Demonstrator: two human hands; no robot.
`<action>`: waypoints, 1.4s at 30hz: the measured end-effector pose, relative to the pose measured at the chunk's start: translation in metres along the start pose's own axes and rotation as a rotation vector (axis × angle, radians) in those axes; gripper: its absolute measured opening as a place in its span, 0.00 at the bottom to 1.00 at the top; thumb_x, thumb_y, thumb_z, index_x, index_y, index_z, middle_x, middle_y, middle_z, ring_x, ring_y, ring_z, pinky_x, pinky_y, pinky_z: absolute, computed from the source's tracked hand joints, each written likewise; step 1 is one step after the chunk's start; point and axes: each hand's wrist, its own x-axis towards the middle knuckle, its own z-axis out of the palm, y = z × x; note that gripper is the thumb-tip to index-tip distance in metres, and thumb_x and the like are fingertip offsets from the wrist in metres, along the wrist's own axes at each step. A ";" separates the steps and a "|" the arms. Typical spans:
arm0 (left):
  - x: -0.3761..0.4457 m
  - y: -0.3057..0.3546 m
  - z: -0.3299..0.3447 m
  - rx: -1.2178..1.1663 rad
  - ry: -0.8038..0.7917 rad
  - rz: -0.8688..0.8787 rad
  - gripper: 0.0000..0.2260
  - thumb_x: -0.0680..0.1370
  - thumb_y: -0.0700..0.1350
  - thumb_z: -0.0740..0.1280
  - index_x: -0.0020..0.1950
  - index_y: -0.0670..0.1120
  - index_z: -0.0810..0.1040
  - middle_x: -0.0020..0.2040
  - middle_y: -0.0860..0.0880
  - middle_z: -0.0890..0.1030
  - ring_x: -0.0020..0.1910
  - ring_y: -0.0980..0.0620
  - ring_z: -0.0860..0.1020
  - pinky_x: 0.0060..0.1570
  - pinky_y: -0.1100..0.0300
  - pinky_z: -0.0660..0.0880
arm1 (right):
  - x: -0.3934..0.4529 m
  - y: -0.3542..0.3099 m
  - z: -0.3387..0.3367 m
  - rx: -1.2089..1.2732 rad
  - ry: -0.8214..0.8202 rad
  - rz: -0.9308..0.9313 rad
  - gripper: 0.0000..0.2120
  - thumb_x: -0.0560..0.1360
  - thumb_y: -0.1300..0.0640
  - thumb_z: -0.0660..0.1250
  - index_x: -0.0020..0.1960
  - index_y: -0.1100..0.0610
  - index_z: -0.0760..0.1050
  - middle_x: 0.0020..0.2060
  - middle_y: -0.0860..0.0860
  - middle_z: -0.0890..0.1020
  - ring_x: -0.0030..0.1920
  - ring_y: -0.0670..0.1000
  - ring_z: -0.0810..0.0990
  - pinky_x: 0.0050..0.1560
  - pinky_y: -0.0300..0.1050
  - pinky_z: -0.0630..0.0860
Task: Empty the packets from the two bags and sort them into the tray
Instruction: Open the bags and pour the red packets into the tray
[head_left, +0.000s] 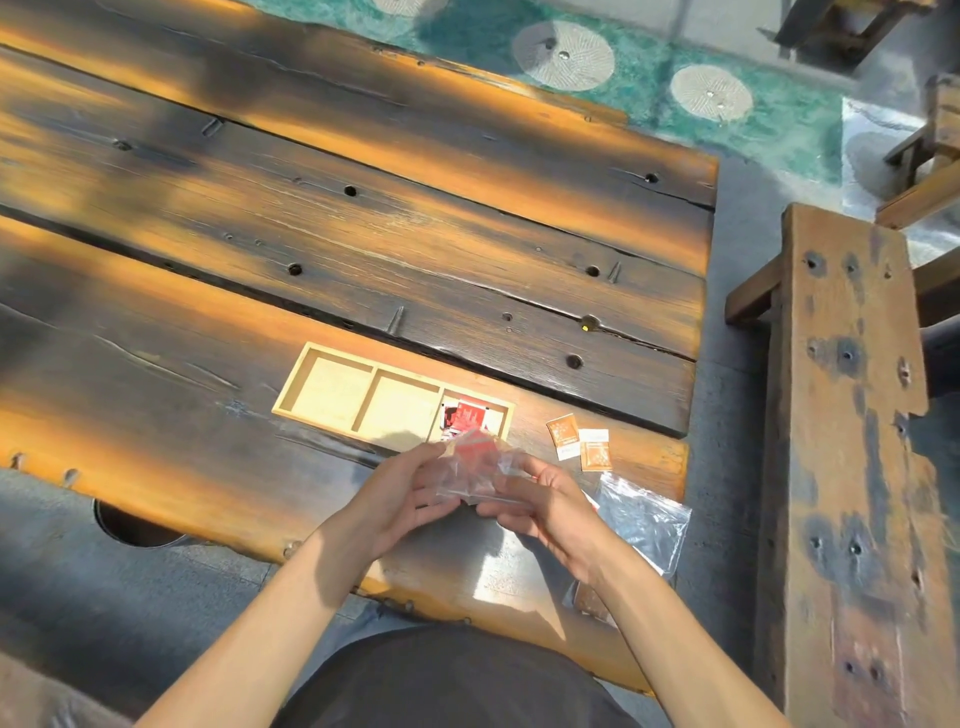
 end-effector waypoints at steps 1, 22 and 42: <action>0.000 -0.001 0.002 0.010 -0.005 0.044 0.16 0.80 0.47 0.68 0.64 0.39 0.79 0.59 0.38 0.84 0.58 0.41 0.83 0.60 0.47 0.80 | 0.000 -0.001 -0.001 0.004 -0.006 -0.002 0.17 0.79 0.60 0.71 0.67 0.56 0.76 0.54 0.58 0.88 0.46 0.53 0.89 0.38 0.35 0.83; -0.003 0.002 0.006 0.050 0.035 0.198 0.14 0.80 0.44 0.69 0.60 0.35 0.81 0.49 0.41 0.86 0.47 0.44 0.85 0.44 0.52 0.81 | -0.003 0.019 -0.016 -0.257 -0.022 -0.032 0.18 0.80 0.61 0.70 0.67 0.49 0.74 0.52 0.53 0.89 0.54 0.53 0.88 0.56 0.51 0.82; -0.015 -0.013 0.008 0.156 0.001 0.290 0.19 0.74 0.43 0.77 0.63 0.46 0.79 0.57 0.41 0.86 0.58 0.40 0.84 0.60 0.43 0.79 | -0.005 0.058 -0.044 -0.168 0.072 -0.028 0.09 0.77 0.63 0.74 0.56 0.54 0.82 0.49 0.54 0.89 0.49 0.53 0.88 0.42 0.36 0.82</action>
